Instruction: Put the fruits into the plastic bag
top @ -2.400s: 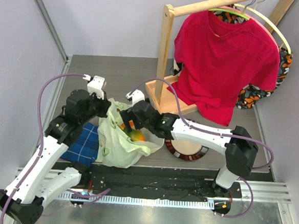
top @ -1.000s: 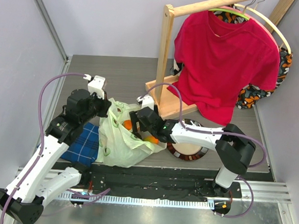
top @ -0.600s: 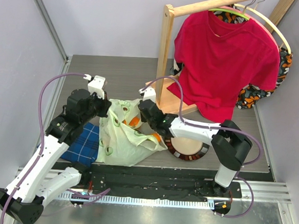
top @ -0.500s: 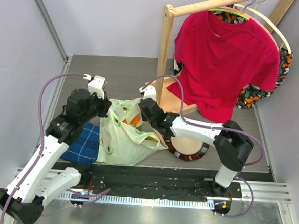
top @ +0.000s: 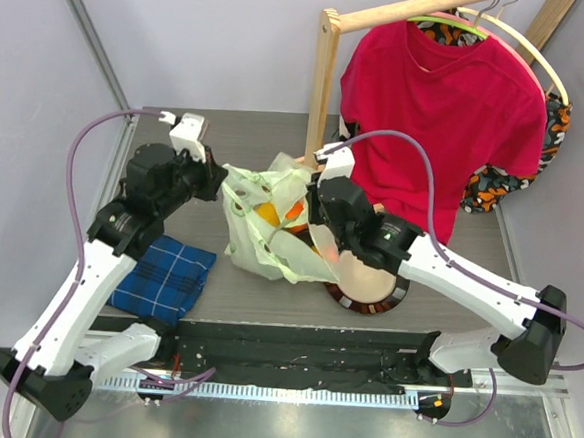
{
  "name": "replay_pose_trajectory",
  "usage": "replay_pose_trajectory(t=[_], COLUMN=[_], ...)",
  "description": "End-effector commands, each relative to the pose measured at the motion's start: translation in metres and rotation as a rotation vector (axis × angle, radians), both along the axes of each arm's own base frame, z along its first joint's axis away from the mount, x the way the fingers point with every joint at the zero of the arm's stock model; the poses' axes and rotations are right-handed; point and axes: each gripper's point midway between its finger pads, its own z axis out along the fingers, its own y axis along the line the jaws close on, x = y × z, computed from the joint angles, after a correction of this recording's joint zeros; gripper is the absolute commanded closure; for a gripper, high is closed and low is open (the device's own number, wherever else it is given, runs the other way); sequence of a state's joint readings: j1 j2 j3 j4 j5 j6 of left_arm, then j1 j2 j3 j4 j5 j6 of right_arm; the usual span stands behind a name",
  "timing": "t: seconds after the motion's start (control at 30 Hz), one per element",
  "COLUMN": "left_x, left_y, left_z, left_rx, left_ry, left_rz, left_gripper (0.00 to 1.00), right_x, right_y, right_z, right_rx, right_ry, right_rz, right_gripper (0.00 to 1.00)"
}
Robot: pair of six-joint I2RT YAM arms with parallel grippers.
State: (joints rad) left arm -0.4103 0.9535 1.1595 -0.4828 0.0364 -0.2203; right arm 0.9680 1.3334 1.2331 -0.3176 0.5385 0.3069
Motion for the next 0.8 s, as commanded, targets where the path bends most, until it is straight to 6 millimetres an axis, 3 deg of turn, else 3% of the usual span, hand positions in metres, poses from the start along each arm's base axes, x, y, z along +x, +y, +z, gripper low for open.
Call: replay_pose_trajectory(t=[0.0, 0.07, 0.13, 0.17, 0.2, 0.23, 0.27, 0.3, 0.4, 0.43, 0.47, 0.5, 0.53, 0.63, 0.67, 0.73, 0.77], left_x=[0.019, 0.024, 0.022, 0.019, 0.015, 0.008, 0.003, -0.001, -0.020, -0.027, -0.040, -0.047, -0.054, -0.079, -0.089, -0.100, -0.106], left_y=[-0.010, -0.010, -0.012, -0.014, -0.017, -0.022, -0.024, -0.025, -0.015, -0.014, -0.011, -0.012, -0.015, -0.029, -0.039, -0.046, -0.051], left_z=[0.011, -0.009, -0.023, -0.026, -0.033, -0.028, -0.029, -0.035, -0.021, -0.029, -0.017, -0.020, -0.035, -0.047, -0.071, -0.079, -0.097], left_rx=[0.016, 0.049, 0.055, 0.048, 0.032, -0.001, -0.020, -0.044, -0.094, -0.120, -0.164, -0.193, -0.246, -0.365, -0.406, -0.466, -0.493], left_ry=[-0.006, 0.067, 0.125, 0.140, 0.167, 0.160, 0.165, 0.178, 0.121, 0.138, 0.102, 0.107, 0.163, 0.229, 0.322, 0.355, 0.417], left_rz=[-0.021, -0.012, -0.016, -0.033, -0.043, -0.072, -0.083, -0.080, -0.050, -0.036, -0.040, -0.041, -0.030, -0.098, -0.120, -0.140, -0.138], left_gripper=[1.00, 1.00, 0.89, 0.78, 0.51, 0.37, 0.12, 0.03, 0.00, 0.00, 0.00, 0.00, 0.00, 0.00, 0.00, 0.00, 0.00], right_x=[-0.012, -0.014, -0.016, -0.016, -0.016, -0.017, -0.017, -0.017, -0.014, -0.012, -0.011, -0.011, -0.010, -0.008, -0.008, -0.006, -0.006], right_y=[-0.005, -0.004, -0.006, -0.006, -0.007, -0.003, -0.001, -0.001, 0.005, 0.005, 0.006, 0.008, 0.009, 0.009, 0.009, 0.009, 0.010], right_z=[-0.001, -0.012, -0.026, -0.030, -0.038, -0.037, -0.038, -0.041, -0.040, -0.041, -0.041, -0.043, -0.043, -0.040, -0.040, -0.040, -0.039], right_rx=[0.024, 0.017, 0.007, 0.010, 0.004, 0.023, 0.032, 0.034, 0.061, 0.063, 0.065, 0.062, 0.063, 0.069, 0.065, 0.061, 0.059], right_ry=[0.054, 0.080, 0.105, 0.112, 0.123, 0.124, 0.125, 0.127, 0.118, 0.117, 0.115, 0.117, 0.116, 0.108, 0.105, 0.101, 0.099], right_rz=[0.003, 0.006, -0.005, -0.009, -0.014, -0.004, -0.002, 0.000, -0.001, -0.005, -0.008, -0.006, -0.007, -0.013, -0.014, -0.018, -0.017], right_gripper=[0.99, 0.99, 0.99, 0.99, 0.99, 0.99, 0.99, 0.99, 0.99, 0.99, 0.99, 0.99, 0.99, 0.99, 0.99, 0.99, 0.99])
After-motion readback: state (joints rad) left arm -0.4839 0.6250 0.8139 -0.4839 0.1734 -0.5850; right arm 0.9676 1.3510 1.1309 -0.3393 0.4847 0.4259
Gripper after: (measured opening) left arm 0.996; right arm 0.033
